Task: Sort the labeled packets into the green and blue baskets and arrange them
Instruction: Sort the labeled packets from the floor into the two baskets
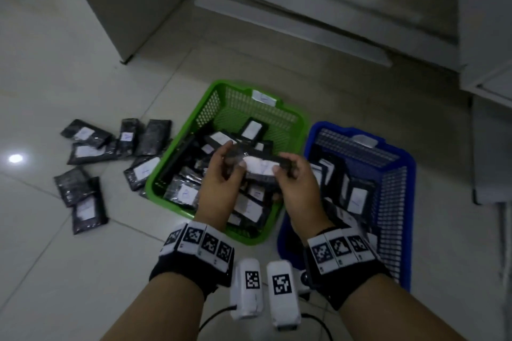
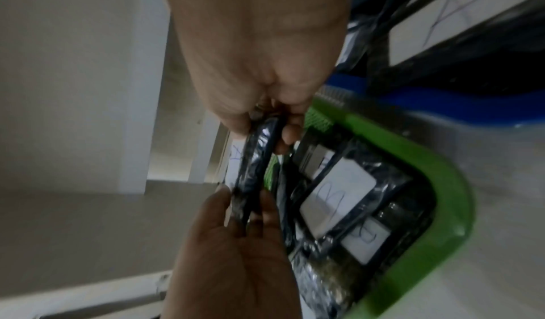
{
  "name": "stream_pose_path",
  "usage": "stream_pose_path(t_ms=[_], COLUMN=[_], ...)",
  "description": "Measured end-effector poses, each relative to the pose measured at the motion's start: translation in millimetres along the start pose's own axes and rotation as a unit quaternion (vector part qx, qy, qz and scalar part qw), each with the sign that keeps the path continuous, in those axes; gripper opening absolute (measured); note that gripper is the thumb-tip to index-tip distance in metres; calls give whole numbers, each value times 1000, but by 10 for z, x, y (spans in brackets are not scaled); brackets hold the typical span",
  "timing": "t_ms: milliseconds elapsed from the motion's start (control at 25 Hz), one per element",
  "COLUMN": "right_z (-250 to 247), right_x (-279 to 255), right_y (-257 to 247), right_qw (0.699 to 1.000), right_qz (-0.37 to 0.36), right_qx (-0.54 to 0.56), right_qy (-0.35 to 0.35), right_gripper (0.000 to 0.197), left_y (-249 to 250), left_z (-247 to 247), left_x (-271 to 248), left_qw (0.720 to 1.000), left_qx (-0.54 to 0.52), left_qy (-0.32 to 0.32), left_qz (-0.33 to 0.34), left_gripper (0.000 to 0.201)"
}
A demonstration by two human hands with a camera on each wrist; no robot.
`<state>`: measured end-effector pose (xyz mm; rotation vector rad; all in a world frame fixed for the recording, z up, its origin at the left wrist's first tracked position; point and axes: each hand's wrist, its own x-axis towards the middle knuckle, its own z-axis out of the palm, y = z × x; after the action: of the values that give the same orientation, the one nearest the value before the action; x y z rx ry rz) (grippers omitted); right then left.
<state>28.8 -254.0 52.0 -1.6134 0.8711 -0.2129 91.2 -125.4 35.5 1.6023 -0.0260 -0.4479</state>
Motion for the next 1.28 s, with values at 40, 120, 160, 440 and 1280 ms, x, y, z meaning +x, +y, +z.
stream_pose_path(t_ms=[40, 120, 160, 440, 1280], right_z=[-136, -425, -558, -699, 317], right_x=[34, 91, 112, 226, -278], right_y=[87, 233, 306, 615, 302], right_qw=[998, 984, 975, 969, 964], right_qz=[-3, 21, 43, 108, -198], right_qx=[5, 47, 60, -8, -171], right_qy=[61, 170, 212, 224, -51], right_gripper=[22, 23, 23, 38, 17], left_y=[-33, -116, -181, -442, -381], left_z=[101, 262, 315, 341, -672], left_x=[-14, -51, -72, -172, -534], left_qw=[999, 987, 970, 860, 912], left_qx=[30, 144, 217, 445, 389], left_qy=[-25, -60, -78, -171, 127], left_qz=[9, 47, 77, 181, -13], left_gripper=[40, 44, 46, 45, 55])
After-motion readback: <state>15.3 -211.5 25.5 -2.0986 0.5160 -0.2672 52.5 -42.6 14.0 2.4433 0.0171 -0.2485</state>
